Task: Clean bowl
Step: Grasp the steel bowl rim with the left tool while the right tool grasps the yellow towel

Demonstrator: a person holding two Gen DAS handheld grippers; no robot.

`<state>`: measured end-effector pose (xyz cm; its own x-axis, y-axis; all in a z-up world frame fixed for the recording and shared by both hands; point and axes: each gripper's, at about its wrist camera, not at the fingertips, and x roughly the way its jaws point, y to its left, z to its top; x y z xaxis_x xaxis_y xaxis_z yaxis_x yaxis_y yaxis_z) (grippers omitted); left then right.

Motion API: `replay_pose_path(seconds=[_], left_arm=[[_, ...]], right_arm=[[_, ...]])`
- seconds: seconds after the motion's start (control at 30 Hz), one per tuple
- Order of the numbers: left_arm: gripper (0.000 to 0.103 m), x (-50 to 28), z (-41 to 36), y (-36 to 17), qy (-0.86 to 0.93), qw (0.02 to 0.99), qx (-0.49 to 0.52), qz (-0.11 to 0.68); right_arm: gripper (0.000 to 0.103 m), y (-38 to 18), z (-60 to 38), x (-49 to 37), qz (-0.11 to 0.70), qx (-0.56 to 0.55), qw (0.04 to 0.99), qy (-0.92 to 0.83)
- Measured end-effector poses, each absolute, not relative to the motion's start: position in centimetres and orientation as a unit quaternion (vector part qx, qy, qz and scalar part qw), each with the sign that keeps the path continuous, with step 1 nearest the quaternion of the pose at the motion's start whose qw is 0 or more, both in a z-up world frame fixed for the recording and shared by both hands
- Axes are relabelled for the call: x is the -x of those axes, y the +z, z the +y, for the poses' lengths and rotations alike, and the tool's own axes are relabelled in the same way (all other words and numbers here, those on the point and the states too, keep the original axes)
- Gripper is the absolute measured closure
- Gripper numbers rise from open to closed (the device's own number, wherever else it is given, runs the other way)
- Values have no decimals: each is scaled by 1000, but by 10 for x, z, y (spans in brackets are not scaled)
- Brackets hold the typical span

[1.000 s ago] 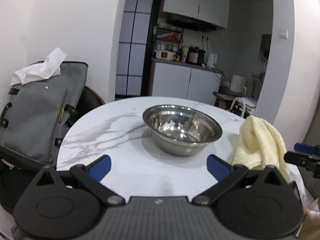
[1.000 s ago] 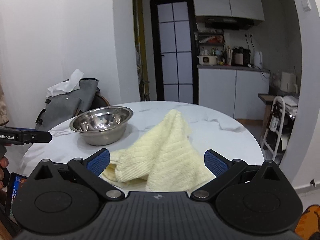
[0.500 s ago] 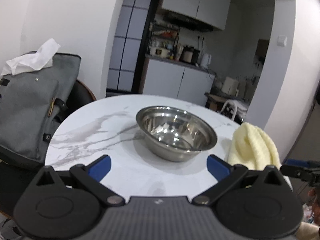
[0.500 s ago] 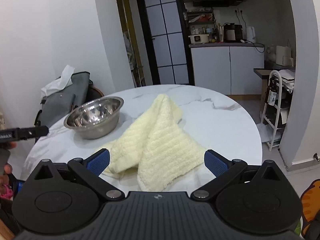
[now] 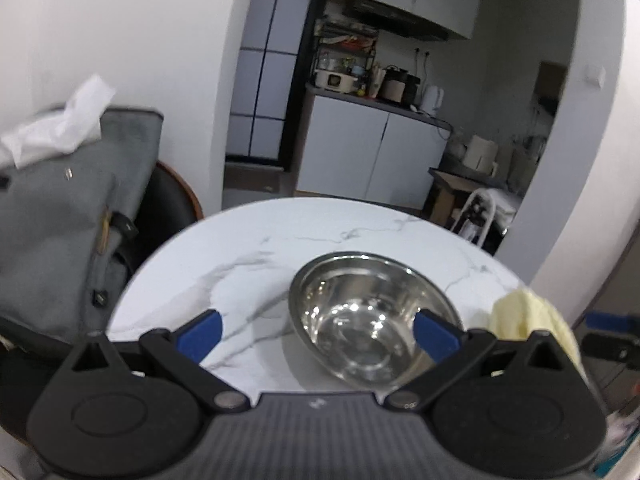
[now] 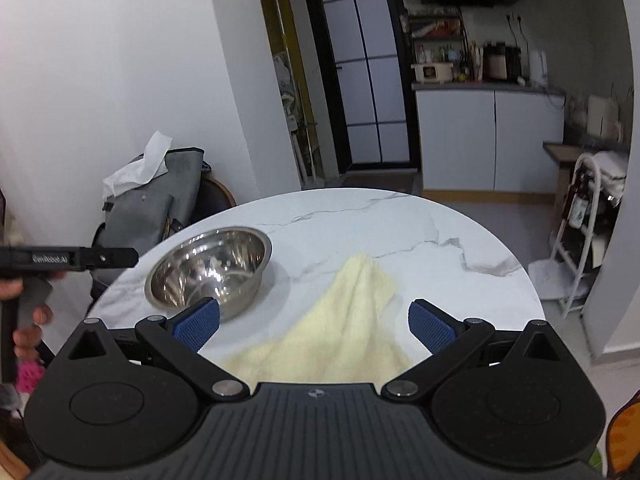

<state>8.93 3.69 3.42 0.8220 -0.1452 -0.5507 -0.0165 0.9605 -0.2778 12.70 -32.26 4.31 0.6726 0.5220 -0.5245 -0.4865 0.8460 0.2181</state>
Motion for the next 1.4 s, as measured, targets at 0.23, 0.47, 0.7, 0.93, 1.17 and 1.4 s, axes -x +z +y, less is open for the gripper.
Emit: replay_pose_path(seconds=[0.23,0.47,0.7,0.93,1.17,1.4], left_arm=[[0,-100,44,14,-29,942,114,316],[2,-113,34,4,-46,937,78,337],[11,-122,37,0,-61,929,118,344],[17,-121,27,-3,-67,928,99,352],[28,-113,38,-4,-61,928,125,346],[57,-115,47,-10,-87,912,190,353]], right_arm=[[0,31,-315,-120,279,5,923,266],[1,17,-316,-124,291,12,922,257],[1,-3,-323,-139,332,-15,907,260],[19,-15,-322,-138,345,-8,899,269],[35,-16,-325,-130,335,-11,900,279],[41,-19,-328,-133,338,-21,897,284]])
